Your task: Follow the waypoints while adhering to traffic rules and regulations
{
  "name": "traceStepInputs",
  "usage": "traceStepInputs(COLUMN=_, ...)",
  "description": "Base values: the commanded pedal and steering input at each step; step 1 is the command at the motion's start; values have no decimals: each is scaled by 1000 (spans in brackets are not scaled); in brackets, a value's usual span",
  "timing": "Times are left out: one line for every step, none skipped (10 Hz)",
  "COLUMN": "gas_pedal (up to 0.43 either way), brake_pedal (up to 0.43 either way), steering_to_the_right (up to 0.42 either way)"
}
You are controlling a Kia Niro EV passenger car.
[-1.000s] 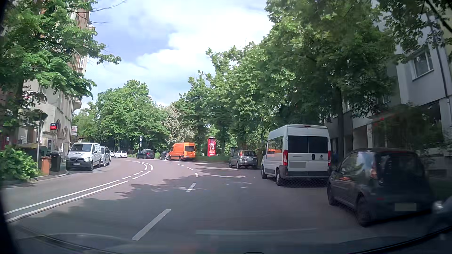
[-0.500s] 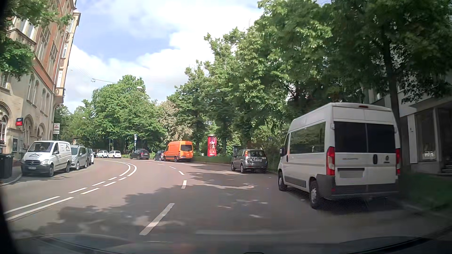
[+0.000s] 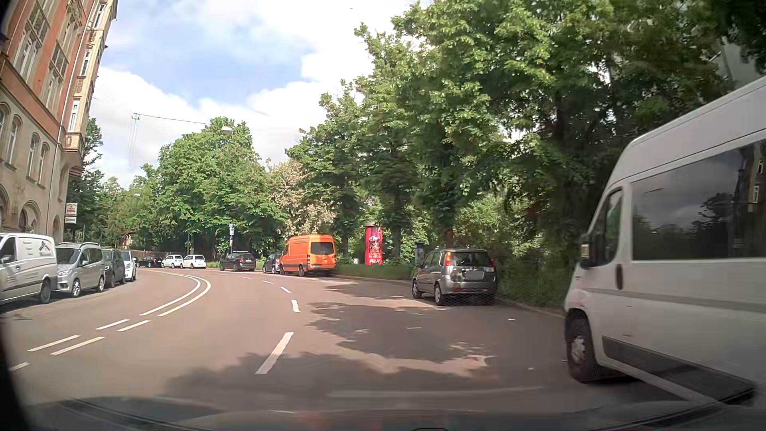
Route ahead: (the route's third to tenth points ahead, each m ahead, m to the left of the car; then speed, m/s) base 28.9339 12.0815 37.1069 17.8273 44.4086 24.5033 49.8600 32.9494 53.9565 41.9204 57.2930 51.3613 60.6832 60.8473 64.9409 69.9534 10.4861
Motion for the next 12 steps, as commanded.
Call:
traceStepInputs(gas_pedal=138, brake_pedal=0, steering_to_the_right=-60)
traceStepInputs(gas_pedal=138, brake_pedal=0, steering_to_the_right=-65)
traceStepInputs(gas_pedal=138, brake_pedal=0, steering_to_the_right=-69)
traceStepInputs(gas_pedal=150, brake_pedal=0, steering_to_the_right=-70)
traceStepInputs(gas_pedal=150, brake_pedal=0, steering_to_the_right=-70)
traceStepInputs(gas_pedal=150, brake_pedal=0, steering_to_the_right=-71)
traceStepInputs(gas_pedal=150, brake_pedal=0, steering_to_the_right=-71)
traceStepInputs(gas_pedal=150, brake_pedal=0, steering_to_the_right=-71)
traceStepInputs(gas_pedal=150, brake_pedal=0, steering_to_the_right=-71)
traceStepInputs(gas_pedal=150, brake_pedal=0, steering_to_the_right=-71)
traceStepInputs(gas_pedal=150, brake_pedal=0, steering_to_the_right=-74)
traceStepInputs(gas_pedal=150, brake_pedal=0, steering_to_the_right=-76)
